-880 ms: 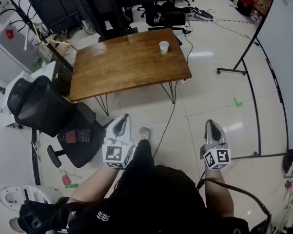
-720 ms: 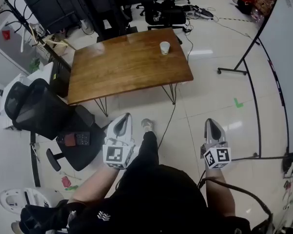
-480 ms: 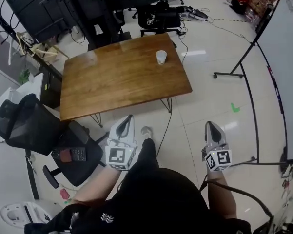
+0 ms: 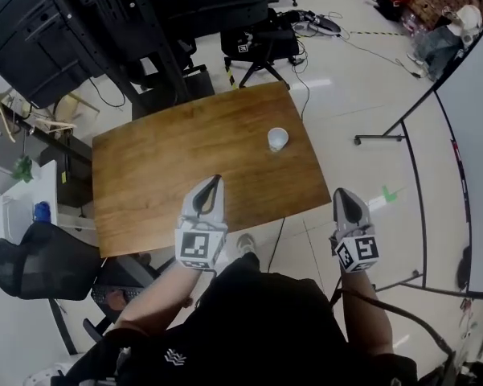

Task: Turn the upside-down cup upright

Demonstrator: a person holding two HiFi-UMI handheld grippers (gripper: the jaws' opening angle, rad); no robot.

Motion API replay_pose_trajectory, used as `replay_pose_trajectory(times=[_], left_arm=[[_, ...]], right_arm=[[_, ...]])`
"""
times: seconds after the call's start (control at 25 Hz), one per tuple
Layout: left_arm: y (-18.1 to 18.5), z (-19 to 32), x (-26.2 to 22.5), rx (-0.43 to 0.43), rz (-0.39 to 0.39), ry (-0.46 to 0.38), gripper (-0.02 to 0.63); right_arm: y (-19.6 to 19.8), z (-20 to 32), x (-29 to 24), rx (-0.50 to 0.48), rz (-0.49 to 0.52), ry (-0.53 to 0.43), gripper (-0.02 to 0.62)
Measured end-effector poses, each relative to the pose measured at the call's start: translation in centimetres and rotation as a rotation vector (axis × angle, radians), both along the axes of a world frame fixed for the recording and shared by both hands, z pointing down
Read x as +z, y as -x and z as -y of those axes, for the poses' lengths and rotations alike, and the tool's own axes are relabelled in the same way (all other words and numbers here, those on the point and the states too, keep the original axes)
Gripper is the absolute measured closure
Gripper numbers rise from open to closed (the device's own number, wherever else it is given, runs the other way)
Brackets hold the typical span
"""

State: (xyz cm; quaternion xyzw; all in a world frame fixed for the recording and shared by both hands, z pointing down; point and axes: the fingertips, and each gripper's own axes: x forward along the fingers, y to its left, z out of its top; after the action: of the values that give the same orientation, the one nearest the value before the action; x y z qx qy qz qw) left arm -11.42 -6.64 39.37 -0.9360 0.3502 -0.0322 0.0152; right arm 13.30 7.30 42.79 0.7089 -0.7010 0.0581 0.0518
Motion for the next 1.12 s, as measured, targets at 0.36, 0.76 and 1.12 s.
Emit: replay_pose_trajectory(times=[0.36, 0.76, 1.12], left_arm=[[-4.0, 6.4, -0.7, 0.011, -0.043, 0.023, 0.606], [-5.9, 9.7, 2.1, -0.164, -0.003, 0.026, 0.606], [-7.5, 13.1, 3.4, -0.247, 0.032, 0.057, 0.606]], right_arm=[[-1.3, 9.0, 1.4, -0.072, -0.042, 0.103, 0.594], [-3.1, 18.0, 5.6, -0.164, -0.053, 0.117, 0.594], [-3.9, 22.5, 10.1, -0.218, 0.000, 0.202, 0.594]])
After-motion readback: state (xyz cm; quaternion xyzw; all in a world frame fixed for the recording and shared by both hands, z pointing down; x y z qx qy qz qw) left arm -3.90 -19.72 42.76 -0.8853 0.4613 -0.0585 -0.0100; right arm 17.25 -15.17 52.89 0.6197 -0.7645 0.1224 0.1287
